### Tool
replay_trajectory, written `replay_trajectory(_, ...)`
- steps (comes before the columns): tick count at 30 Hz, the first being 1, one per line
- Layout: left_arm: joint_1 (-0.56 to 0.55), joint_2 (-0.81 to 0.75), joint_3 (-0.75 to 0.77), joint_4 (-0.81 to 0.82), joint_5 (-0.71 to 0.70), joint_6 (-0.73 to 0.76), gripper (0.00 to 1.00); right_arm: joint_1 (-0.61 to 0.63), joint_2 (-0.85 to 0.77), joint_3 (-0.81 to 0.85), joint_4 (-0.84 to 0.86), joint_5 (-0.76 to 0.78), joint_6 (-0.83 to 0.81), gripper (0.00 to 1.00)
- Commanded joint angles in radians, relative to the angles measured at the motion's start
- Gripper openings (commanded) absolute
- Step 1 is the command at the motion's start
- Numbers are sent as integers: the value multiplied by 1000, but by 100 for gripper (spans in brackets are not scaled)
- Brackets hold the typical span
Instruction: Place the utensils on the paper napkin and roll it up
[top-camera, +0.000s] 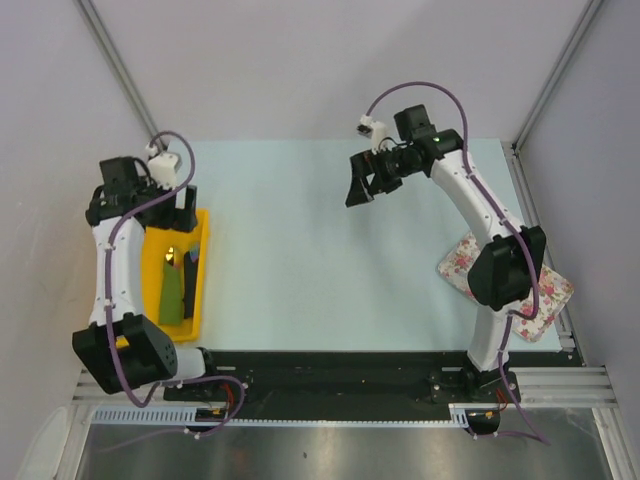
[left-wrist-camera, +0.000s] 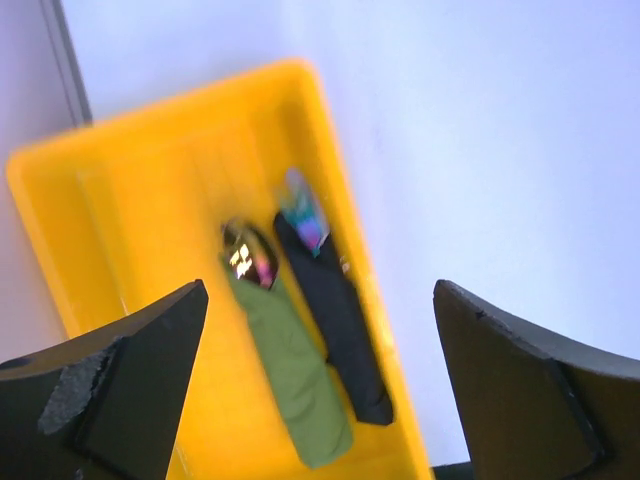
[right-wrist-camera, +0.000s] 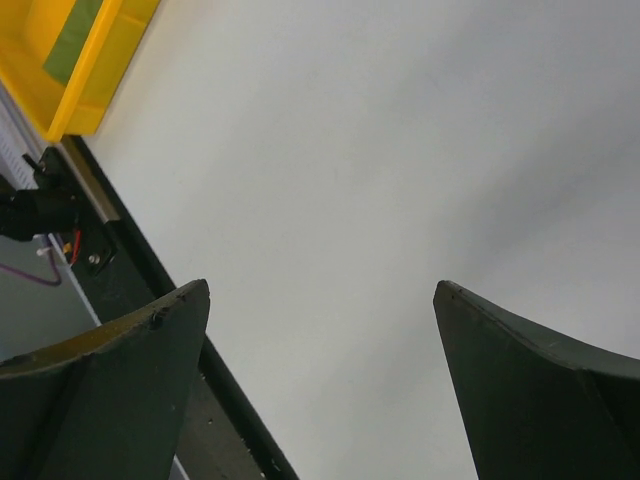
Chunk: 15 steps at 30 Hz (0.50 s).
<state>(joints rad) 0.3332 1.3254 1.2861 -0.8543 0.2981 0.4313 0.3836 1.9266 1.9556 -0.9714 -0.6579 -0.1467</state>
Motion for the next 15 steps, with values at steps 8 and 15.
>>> replay_trajectory(8, -529, 142, 294, 63, -223, -276, 100, -123, -339, -329, 206, 224, 44, 100)
replay_trajectory(15, -654, 208, 279, 123, -226, -319, 100, -183, -624, -644, 303, 267, 101, 100)
